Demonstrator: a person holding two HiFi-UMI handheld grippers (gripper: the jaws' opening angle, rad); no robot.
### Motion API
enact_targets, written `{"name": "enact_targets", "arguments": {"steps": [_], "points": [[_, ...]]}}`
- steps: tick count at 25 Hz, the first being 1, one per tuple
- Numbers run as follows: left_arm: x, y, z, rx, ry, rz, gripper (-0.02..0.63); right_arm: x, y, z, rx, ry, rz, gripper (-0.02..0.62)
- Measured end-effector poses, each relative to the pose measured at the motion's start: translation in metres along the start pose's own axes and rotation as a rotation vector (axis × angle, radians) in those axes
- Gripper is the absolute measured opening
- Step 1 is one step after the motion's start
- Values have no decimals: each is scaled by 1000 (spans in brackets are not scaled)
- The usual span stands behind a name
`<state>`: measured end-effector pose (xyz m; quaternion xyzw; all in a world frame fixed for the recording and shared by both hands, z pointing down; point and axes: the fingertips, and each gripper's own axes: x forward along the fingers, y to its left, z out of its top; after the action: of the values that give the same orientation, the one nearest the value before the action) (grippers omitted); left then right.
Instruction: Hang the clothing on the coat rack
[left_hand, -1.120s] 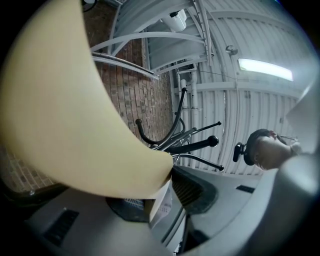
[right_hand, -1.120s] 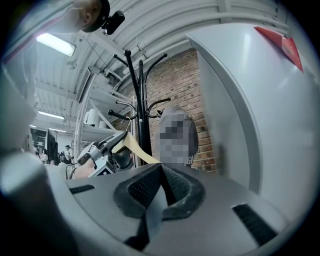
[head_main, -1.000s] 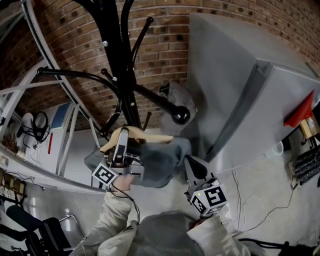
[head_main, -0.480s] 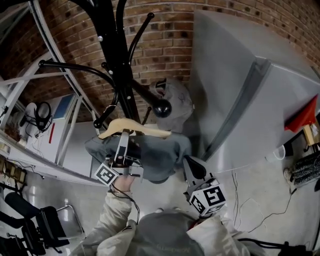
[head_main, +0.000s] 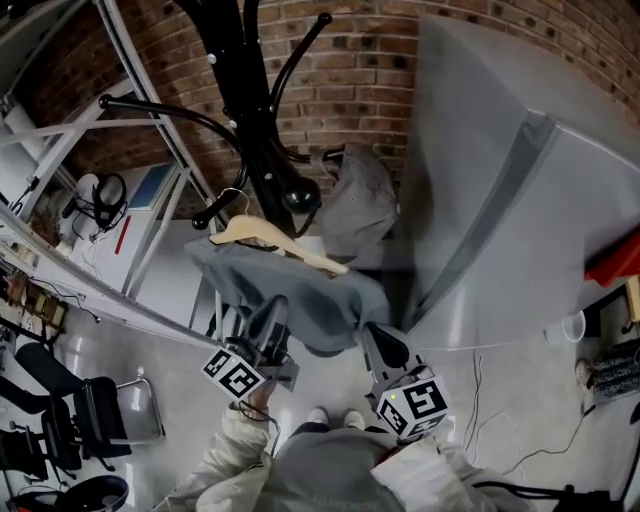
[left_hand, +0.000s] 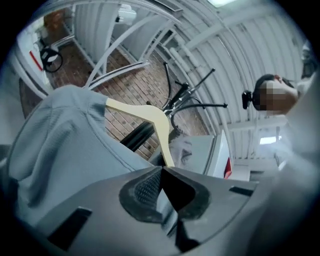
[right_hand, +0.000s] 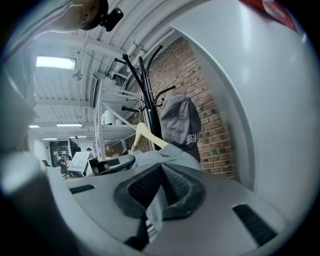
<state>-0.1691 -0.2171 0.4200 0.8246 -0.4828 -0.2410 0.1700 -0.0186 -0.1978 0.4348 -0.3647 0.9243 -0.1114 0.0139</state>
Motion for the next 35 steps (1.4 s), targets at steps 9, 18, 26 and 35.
{"name": "enact_targets", "arguments": {"steps": [9, 18, 26, 35], "points": [[-33, -29, -24, 284, 146, 95, 8, -3, 20, -8, 7, -1, 45, 25], [-67, -34, -21, 435, 225, 78, 8, 5, 65, -11, -8, -15, 16, 25], [-120, -17, -5, 495, 239, 38, 8, 17, 129, -18, -36, -20, -37, 25], [-198, -16, 23, 496, 284, 8, 8, 12, 220, -38, -72, -36, -127, 23]]}}
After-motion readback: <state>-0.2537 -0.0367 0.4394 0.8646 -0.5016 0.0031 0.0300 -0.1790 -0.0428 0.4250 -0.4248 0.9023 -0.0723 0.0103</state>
